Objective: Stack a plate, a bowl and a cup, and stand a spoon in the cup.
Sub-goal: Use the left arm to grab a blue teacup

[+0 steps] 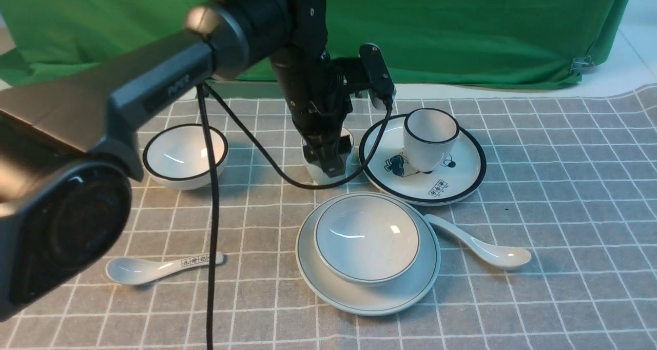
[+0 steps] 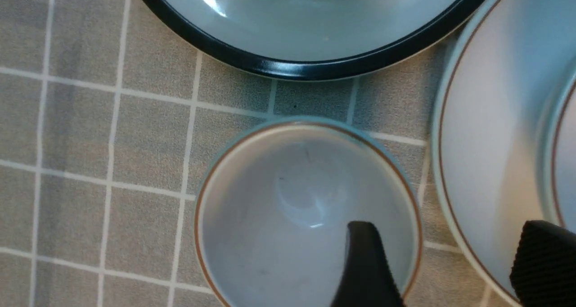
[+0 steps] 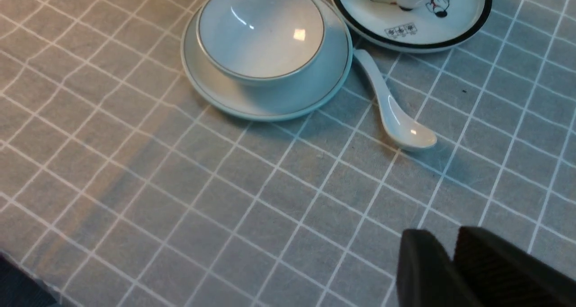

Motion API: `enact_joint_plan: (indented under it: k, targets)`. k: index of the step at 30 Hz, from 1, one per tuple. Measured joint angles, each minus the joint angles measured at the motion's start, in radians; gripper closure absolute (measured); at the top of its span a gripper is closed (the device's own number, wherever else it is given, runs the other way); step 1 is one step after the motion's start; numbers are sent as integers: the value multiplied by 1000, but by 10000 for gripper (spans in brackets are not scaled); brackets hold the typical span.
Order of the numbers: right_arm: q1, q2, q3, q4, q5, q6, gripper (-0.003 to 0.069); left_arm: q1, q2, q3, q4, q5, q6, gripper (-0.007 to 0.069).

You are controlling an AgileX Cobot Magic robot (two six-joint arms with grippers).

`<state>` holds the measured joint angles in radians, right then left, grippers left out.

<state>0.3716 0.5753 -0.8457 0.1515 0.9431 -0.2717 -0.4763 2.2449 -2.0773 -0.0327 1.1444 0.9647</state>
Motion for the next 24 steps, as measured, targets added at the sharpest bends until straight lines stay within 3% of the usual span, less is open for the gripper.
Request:
enact_joint_plan:
  k: [4,11,15,18,24]
  targets:
    - [0,0,0,10,22,7,515,0,23,-1,33,-81,10,189]
    - [0,0,0,22,57,23,515,0,53,-1,42,-106,22,270]
    - [0,0,0,23,62,26,515,0,72,-1,41,-86,22,381]
    - [0,0,0,26,64,26,515,0,62,-1,23,-55,7,561]
    - [0,0,0,22,65,26,515,-13,-44,8,14,45,-168,594]
